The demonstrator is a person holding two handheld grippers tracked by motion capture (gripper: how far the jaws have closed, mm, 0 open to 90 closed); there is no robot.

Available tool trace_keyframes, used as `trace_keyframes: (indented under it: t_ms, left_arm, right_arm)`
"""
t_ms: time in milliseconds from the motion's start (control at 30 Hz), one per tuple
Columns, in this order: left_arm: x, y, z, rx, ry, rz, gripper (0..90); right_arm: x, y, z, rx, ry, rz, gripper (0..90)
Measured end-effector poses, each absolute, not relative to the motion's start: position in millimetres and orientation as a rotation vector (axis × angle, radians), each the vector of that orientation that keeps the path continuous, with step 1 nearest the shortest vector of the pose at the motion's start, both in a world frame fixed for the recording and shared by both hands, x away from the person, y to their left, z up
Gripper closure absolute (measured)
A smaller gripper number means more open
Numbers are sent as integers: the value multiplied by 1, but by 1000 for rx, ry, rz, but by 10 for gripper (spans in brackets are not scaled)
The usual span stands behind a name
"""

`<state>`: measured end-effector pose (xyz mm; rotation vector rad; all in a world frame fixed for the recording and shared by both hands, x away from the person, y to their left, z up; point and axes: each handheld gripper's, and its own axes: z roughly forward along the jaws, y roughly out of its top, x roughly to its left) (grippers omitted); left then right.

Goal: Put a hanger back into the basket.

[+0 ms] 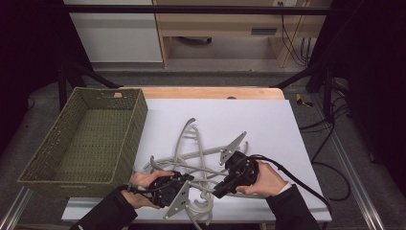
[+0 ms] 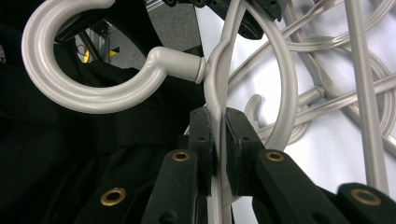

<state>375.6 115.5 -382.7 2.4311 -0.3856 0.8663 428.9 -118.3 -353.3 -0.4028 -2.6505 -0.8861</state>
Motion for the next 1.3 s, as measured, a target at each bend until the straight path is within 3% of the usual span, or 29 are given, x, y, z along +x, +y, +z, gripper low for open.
trace_keyframes:
  t_ms: [400, 667, 867, 967, 1067, 1100, 1200, 1233, 1300]
  left_arm:
    - [371, 119, -379, 2420, -376, 837, 792]
    - [372, 118, -370, 2420, -280, 783, 794]
    - [377, 119, -367, 2445, -146, 725, 794]
    - [381, 120, -365, 2438, -56, 702, 794]
    - [383, 120, -362, 2412, 32, 691, 794]
    - [387, 121, -358, 2403, 101, 681, 795]
    - [392, 122, -355, 2393, 153, 672, 794]
    - [394, 123, -354, 2383, 190, 662, 794]
    - [399, 125, -353, 2367, 239, 649, 794]
  right_arm:
    - [429, -121, -350, -384, -2680, -929, 813]
    - [429, -125, -344, -410, -2695, -962, 768]
    - [427, -141, -331, -490, -2810, -1143, 620]
    - [426, -155, -323, -576, -2853, -1311, 501]
    - [426, -163, -321, -626, -2860, -1390, 475]
    - [426, -170, -320, -685, -2853, -1461, 409]
    - [426, -178, -321, -759, -2846, -1556, 348]
    - [426, -184, -323, -834, -2851, -1636, 284]
    - [426, -187, -324, -868, -2856, -1661, 265]
